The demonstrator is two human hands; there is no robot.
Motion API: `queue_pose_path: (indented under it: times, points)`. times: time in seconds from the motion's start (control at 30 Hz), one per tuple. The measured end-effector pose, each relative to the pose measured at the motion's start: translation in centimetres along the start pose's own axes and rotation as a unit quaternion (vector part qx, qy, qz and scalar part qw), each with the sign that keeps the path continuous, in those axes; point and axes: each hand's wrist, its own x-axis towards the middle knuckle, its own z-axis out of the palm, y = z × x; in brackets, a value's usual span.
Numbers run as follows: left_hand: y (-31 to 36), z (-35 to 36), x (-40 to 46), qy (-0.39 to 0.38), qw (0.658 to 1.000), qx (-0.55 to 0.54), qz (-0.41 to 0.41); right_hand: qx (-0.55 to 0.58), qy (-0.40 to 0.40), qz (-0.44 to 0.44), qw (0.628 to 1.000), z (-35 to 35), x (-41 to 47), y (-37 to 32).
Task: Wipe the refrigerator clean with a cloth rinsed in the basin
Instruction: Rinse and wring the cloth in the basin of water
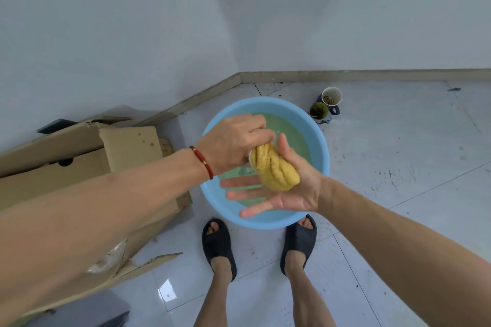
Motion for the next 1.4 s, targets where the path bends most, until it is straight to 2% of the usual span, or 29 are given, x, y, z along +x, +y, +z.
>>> queue_pose_path:
  times: [0.03, 0.07, 0.13, 0.17, 0.2, 0.27, 0.3, 0.37, 0.4, 0.43, 0.5, 0.57, 0.67, 0.73, 0.77, 0.8, 0.83, 0.87, 0.9, 0.93, 0.97, 1.0, 1.03, 1.07, 1.1, 1.17, 1.23, 1.3, 1.4]
  points:
    - [-0.2, -0.2, 0.0, -0.009, 0.999, 0.016, 0.028, 0.019, -0.065, 0.008, 0.998, 0.5, 0.4, 0.4]
    - [-0.5, -0.4, 0.1, -0.028, 0.998, 0.037, 0.052, 0.023, -0.081, 0.012, 0.996, 1.0, 0.5, 0.3]
    - [-1.2, -0.8, 0.1, -0.067, 0.992, 0.079, 0.072, -0.038, -0.009, 0.023, 0.999, 2.3, 0.4, -0.7]
    - [-1.4, -0.9, 0.1, -0.086, 0.990, 0.088, 0.063, -0.103, 0.063, 0.028, 0.992, 2.8, 0.5, -1.2]
    - [-1.3, -1.1, 0.2, -0.116, 0.987, 0.098, 0.044, -0.191, 0.144, 0.031, 0.971, 3.3, 0.5, -1.8]
    - [-0.4, -1.1, 0.8, -0.239, 0.961, 0.132, -0.042, -0.366, 0.278, 0.036, 0.887, 3.4, 1.1, -2.5]
    - [0.1, -0.7, 0.9, -0.294, 0.938, 0.155, -0.094, -0.457, 0.333, 0.034, 0.824, 3.2, 1.5, -2.6]
    - [0.9, 0.6, 0.8, -0.315, 0.917, 0.139, -0.201, -0.630, 0.393, 0.027, 0.670, 2.7, 2.0, -2.7]
    - [1.3, 1.2, 0.7, -0.305, 0.912, 0.106, -0.252, -0.689, 0.399, 0.026, 0.604, 2.5, 2.1, -2.7]
    - [1.4, 1.9, 0.5, -0.289, 0.906, 0.064, -0.304, -0.731, 0.396, 0.028, 0.555, 2.4, 2.1, -2.6]
    - [1.9, 2.6, 0.2, -0.273, 0.876, -0.025, -0.397, -0.796, 0.378, 0.024, 0.471, 1.8, 2.0, -2.7]
    - [2.5, 2.8, 0.1, -0.261, 0.832, -0.129, -0.472, -0.851, 0.357, 0.013, 0.384, 1.1, 2.0, -2.9]
    - [2.6, 2.6, 0.3, -0.268, 0.730, -0.312, -0.546, -0.893, 0.328, -0.007, 0.306, 0.7, 1.9, -3.2]
    - [1.8, 2.0, 0.6, -0.316, 0.668, -0.392, -0.548, -0.913, 0.314, -0.043, 0.256, 0.2, 1.6, -3.2]
    - [1.4, 1.6, 0.8, -0.346, 0.649, -0.416, -0.535, -0.917, 0.312, -0.069, 0.238, -0.1, 1.4, -3.2]
    - [1.3, 1.2, 1.0, -0.373, 0.639, -0.429, -0.518, -0.915, 0.313, -0.088, 0.238, -0.4, 1.3, -3.1]
    - [1.1, 0.9, 1.3, -0.390, 0.647, -0.421, -0.502, -0.909, 0.320, -0.082, 0.255, -0.4, 1.3, -3.0]
    - [1.0, 0.7, 1.5, -0.397, 0.678, -0.385, -0.484, -0.896, 0.333, -0.071, 0.286, -0.4, 1.4, -2.9]
    - [1.1, 0.6, 1.6, -0.402, 0.730, -0.315, -0.455, -0.872, 0.349, -0.038, 0.342, -0.2, 1.3, -2.7]
    - [1.2, 0.6, 1.7, -0.399, 0.790, -0.220, -0.409, -0.839, 0.355, 0.002, 0.413, 0.5, 1.1, -2.7]
    - [1.1, 0.7, 1.7, -0.383, 0.847, -0.115, -0.350, -0.790, 0.353, 0.039, 0.499, 0.6, 0.8, -2.7]
    - [1.0, 0.9, 1.6, -0.352, 0.893, -0.025, -0.279, -0.714, 0.340, 0.058, 0.609, 0.7, 0.4, -2.7]
    - [0.7, 1.0, 1.1, -0.309, 0.928, 0.033, -0.207, -0.613, 0.311, 0.065, 0.724, 0.7, -0.1, -2.8]
    - [0.2, 1.1, 0.5, -0.265, 0.952, 0.053, -0.144, -0.506, 0.270, 0.062, 0.817, 0.8, -0.6, -3.0]
    - [-0.3, 1.0, -0.1, -0.222, 0.969, 0.050, -0.092, -0.417, 0.233, 0.054, 0.877, 0.6, -1.2, -3.4]
    - [-0.8, 0.7, -1.2, -0.122, 0.992, 0.035, -0.013, -0.317, 0.171, 0.047, 0.932, 0.7, -2.1, -3.6]
    - [-0.6, 0.2, -1.5, -0.056, 0.998, 0.036, 0.021, -0.301, 0.142, 0.048, 0.942, 1.4, -1.8, -3.1]
    - [0.0, -0.3, -1.0, -0.022, 0.998, 0.033, 0.045, -0.273, 0.140, 0.025, 0.951, 2.7, -0.9, -1.2]
    - [0.5, -1.1, -0.3, -0.025, 0.995, 0.047, 0.082, -0.120, 0.152, -0.052, 0.980, 4.5, 0.3, 1.2]
